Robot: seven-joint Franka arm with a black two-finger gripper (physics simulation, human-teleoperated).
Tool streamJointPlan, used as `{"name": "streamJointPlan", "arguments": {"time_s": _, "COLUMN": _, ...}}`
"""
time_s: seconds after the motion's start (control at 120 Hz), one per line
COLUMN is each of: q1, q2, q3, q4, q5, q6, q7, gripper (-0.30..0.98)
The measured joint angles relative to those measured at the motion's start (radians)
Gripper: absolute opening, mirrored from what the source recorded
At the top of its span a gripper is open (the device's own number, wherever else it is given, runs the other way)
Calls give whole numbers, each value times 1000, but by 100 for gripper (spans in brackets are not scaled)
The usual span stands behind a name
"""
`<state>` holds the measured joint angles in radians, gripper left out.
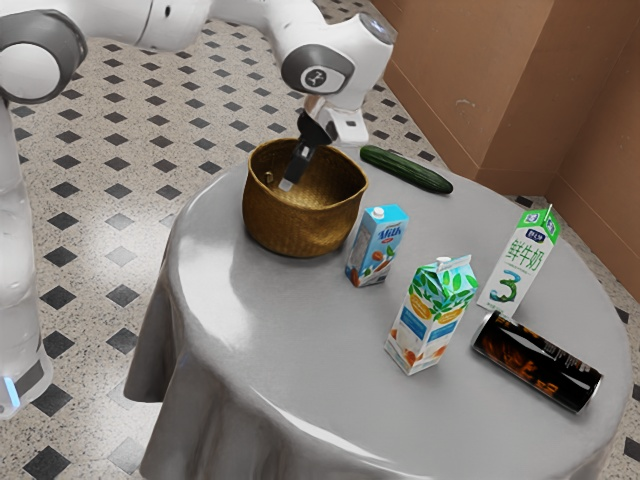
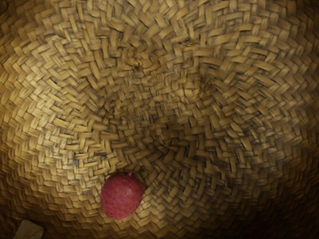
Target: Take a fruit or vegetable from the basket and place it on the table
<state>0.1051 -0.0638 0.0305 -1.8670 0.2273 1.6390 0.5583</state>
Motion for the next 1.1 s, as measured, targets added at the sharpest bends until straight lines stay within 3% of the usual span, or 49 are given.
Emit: {"name": "streamJointPlan", "arguments": {"time_s": 1.1, "q1": -12, "q2": 14, "q3": 24, "q4": -62, "q5": 0, "q6": 134, "q7": 36, "gripper": 69}}
